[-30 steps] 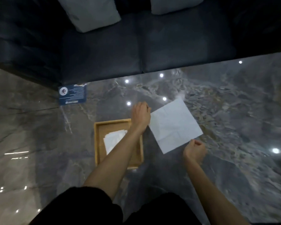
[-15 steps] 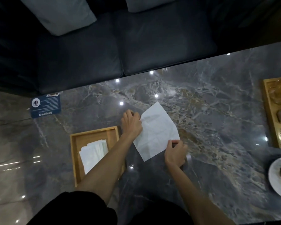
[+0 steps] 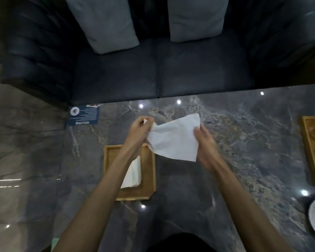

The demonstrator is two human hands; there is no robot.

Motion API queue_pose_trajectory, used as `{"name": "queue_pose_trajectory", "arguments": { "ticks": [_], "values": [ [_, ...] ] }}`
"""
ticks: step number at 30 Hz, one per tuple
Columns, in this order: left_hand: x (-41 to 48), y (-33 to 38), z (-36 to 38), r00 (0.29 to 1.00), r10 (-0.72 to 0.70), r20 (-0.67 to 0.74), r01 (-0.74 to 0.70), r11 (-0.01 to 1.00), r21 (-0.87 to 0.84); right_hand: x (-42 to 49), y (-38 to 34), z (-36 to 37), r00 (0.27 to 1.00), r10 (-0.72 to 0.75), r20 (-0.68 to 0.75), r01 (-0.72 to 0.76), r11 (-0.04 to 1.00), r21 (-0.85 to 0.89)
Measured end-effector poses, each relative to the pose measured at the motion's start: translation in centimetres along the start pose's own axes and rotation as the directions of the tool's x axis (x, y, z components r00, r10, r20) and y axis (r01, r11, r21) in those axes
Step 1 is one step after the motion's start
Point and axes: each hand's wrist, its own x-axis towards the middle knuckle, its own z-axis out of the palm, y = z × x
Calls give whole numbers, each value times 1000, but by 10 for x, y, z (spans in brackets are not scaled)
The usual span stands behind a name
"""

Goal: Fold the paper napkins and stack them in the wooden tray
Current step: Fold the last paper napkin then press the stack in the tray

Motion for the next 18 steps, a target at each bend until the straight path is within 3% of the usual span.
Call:
{"name": "queue_pose_trajectory", "arguments": {
  "ticks": [2,8,13,18],
  "values": [
    [-20,8,-26,996,51,-75,-53,998,-20,-10,2,33,998,-21,63,26,997,-78],
    [-91,50,-128,951,264,-162,-280,956,-90,-69,-42,141,927,-287,242,327,934,-146],
    [-139,84,-199,975,222,11,-211,942,-262,-138,-74,194,881,-382,279,444,871,-210],
    [-184,121,-240,900,408,155,-361,895,-261,-211,-102,226,796,-523,304,590,783,-198]
  ]
}}
